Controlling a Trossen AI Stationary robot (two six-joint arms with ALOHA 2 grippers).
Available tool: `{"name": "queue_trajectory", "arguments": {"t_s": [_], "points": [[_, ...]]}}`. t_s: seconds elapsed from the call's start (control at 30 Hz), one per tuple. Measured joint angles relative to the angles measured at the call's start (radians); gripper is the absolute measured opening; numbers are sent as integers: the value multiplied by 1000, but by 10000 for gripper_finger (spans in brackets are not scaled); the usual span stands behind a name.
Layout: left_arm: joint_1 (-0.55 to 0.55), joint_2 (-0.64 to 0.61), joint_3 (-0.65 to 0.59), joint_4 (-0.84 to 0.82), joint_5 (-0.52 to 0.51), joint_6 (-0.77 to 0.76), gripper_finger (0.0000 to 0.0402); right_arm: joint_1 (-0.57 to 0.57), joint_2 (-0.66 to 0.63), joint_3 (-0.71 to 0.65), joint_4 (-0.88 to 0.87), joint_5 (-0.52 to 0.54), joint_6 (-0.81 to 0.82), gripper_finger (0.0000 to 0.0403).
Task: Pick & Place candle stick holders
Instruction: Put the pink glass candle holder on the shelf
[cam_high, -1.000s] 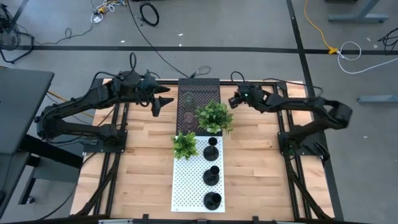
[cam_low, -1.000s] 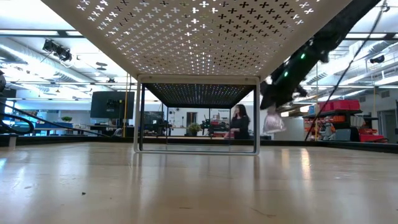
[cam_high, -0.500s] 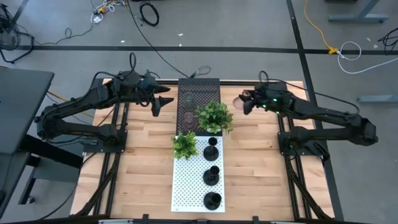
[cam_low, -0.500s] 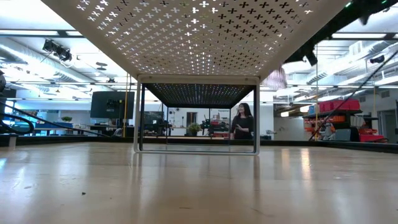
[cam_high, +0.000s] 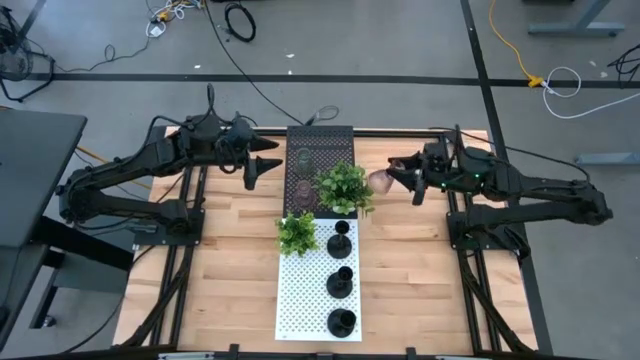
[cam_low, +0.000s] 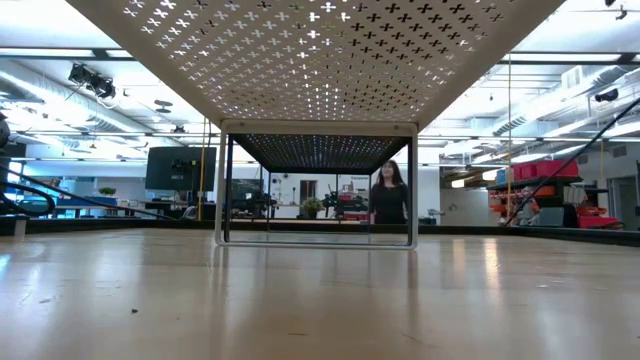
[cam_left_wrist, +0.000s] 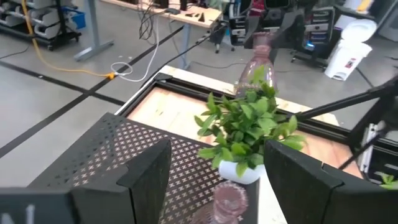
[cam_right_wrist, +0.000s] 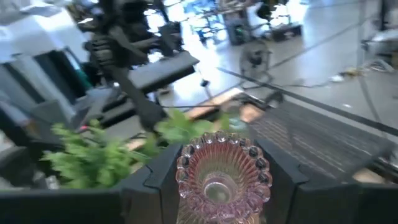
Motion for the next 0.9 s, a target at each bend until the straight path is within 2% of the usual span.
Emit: {"name": "queue_trajectory", "arguments": {"t_s": [0.23,0.53,0.9], "points": [[-45,0,0,33,12,0,257,137,113,139,-58,69,-39,155],[-108,0,0,101,42,-18,257,273,322,421,-126,155,-146,155],[-192,0,0,176,72,-20,257,307,604,768,-294,154,-198,155]]}}
